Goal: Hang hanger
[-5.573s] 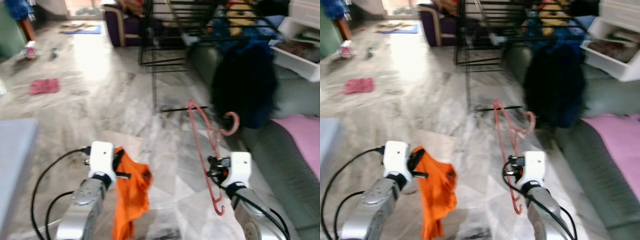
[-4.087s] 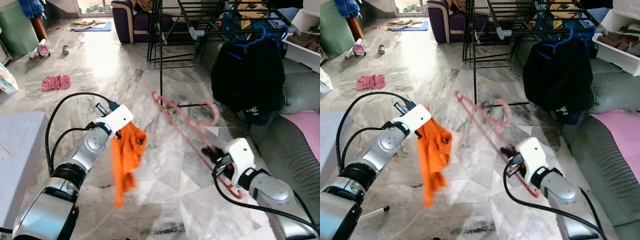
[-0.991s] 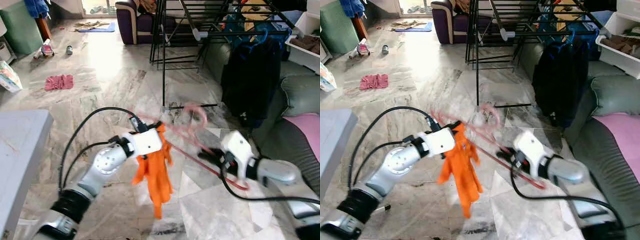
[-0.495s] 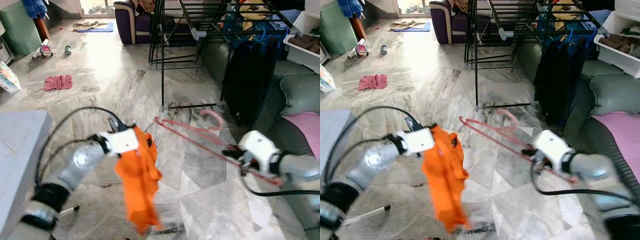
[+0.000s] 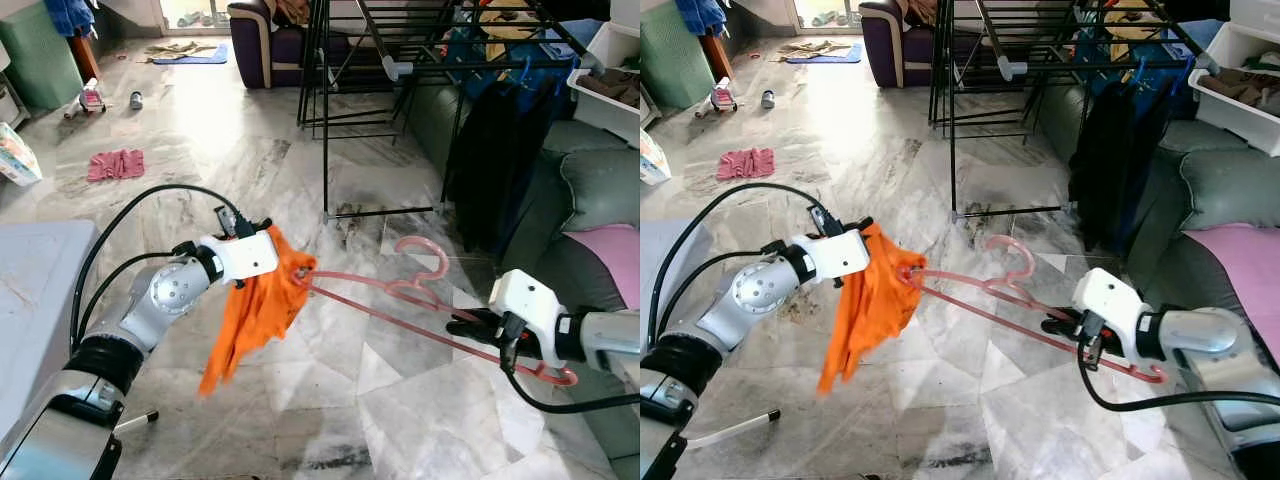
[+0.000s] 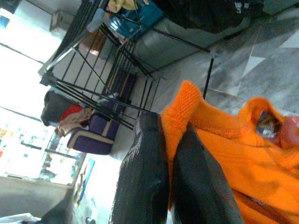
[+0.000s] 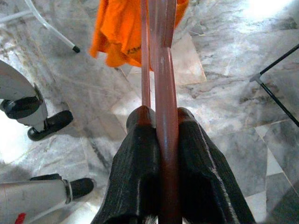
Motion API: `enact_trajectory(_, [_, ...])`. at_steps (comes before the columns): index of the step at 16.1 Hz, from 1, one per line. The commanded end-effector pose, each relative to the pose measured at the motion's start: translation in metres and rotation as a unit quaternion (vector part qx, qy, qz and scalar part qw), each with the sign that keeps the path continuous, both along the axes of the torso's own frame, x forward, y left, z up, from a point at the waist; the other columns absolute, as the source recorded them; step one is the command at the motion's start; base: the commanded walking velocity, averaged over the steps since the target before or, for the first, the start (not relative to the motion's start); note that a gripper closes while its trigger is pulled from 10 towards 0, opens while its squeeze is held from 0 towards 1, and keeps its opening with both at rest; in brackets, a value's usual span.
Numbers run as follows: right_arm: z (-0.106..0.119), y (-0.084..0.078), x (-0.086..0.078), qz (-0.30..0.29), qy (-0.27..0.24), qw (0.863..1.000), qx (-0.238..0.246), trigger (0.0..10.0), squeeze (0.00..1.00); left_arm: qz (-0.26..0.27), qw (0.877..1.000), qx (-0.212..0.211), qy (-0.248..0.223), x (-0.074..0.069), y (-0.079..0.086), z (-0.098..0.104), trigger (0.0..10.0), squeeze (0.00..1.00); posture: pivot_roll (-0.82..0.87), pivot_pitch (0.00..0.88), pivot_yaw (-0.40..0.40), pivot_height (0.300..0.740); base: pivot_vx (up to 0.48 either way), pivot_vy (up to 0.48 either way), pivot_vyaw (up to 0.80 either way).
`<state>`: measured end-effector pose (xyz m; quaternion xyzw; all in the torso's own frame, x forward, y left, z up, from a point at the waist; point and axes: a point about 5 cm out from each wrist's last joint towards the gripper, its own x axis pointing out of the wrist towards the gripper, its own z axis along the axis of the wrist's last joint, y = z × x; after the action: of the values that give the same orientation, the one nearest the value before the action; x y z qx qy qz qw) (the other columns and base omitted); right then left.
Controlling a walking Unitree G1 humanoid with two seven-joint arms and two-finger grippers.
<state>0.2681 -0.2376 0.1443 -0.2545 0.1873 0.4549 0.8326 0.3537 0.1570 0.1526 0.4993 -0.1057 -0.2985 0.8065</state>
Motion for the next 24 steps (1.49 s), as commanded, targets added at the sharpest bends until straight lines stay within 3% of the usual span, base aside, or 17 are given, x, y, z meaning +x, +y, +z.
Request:
enact_trajectory(1, [-0.001,0.0,-0.001,0.003,0.002,1.0,-0.004,10.0,0.0,-0.016,1.0,-0.015,-0.016,0.002,-0.006,0.01,10.0,0.0,0.01,0.086,-0.025,0.74,0.0,0.0,0.0])
enact_trajectory(14, [0.013,-0.008,0.006,-0.003,-0.026,0.999,-0.03,10.0,0.0,-0.045,0.999,0.009,0.012,-0.01,-0.01,-0.017,10.0,0.0,0.01,0.08,-0.026,0.74,0.0,0.0,0.0])
enact_trajectory(20, [-0.007,0.007,0.005,0.007,0.0,1.0,-0.002,10.0,0.0,-0.092,0.995,-0.035,-0.032,-0.013,-0.036,0.004,10.0,0.0,0.02,0.07,-0.026,0.74,0.0,0.0,0.0])
enact_trajectory(24, [-0.026,0.012,0.004,-0.006,0.023,1.0,0.015,10.0,0.0,-0.157,0.983,-0.077,-0.064,-0.028,-0.067,0.019,10.0,0.0,0.04,0.064,-0.027,0.74,0.0,0.0,0.0])
